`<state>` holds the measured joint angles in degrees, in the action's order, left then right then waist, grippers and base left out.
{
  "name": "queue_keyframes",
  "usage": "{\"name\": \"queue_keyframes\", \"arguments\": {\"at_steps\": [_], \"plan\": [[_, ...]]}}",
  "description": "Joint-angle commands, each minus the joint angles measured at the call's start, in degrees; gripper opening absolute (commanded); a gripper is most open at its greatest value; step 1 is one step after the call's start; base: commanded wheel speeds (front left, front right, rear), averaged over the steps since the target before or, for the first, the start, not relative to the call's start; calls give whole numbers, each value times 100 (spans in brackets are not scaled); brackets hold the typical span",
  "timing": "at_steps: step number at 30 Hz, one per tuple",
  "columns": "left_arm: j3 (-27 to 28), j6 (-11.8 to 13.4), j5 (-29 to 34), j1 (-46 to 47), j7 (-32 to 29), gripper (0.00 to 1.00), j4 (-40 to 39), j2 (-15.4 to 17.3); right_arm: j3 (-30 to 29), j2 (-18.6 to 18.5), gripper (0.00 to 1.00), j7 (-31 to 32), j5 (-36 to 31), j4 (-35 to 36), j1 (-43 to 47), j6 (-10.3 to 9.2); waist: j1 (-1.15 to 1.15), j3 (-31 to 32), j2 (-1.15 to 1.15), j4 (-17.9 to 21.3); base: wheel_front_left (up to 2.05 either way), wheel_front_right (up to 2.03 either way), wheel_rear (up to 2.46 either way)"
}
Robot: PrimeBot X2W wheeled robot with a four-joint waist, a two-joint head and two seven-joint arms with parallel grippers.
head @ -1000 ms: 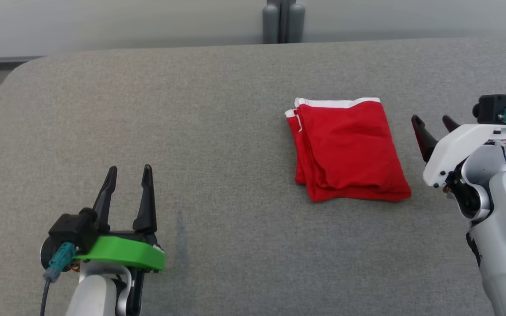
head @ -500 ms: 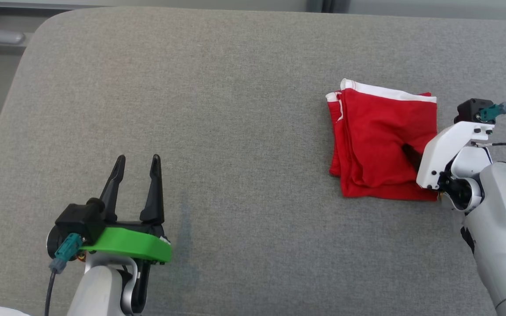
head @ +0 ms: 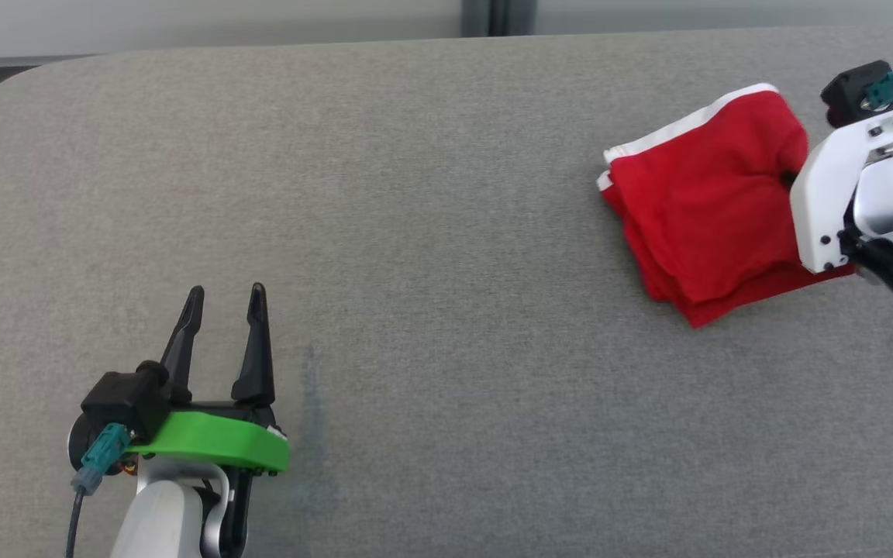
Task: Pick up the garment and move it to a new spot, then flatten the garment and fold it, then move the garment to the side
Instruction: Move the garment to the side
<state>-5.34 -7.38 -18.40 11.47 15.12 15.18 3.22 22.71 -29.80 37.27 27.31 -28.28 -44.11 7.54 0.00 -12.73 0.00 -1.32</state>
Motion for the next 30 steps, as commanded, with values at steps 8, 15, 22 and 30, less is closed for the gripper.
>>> {"name": "queue_keyframes", "arguments": {"at_steps": [8, 15, 22, 30], "plan": [[-65, -15, 13, 79, -1, 100, 15, 144, -13, -1013, 0, 490, 341, 448, -214, -11, 0, -73, 0, 994, 0, 0, 0], [-166, -15, 0, 207, -1, 100, 37, 326, -176, -1404, 0, -105, 41, 154, -37, -10, 0, -365, 0, 1221, 0, 0, 0], [-239, -15, -7, 399, -1, 100, -67, 553, -296, -1522, 0, -1059, -525, -331, -203, -11, 0, -856, 0, 1214, 0, 0, 0], [-330, -15, 26, 632, -1, 100, -169, 728, -977, -1372, 0, -1793, -1273, -1179, -171, -11, 0, -1307, 0, 999, 0, 0, 0]]}}
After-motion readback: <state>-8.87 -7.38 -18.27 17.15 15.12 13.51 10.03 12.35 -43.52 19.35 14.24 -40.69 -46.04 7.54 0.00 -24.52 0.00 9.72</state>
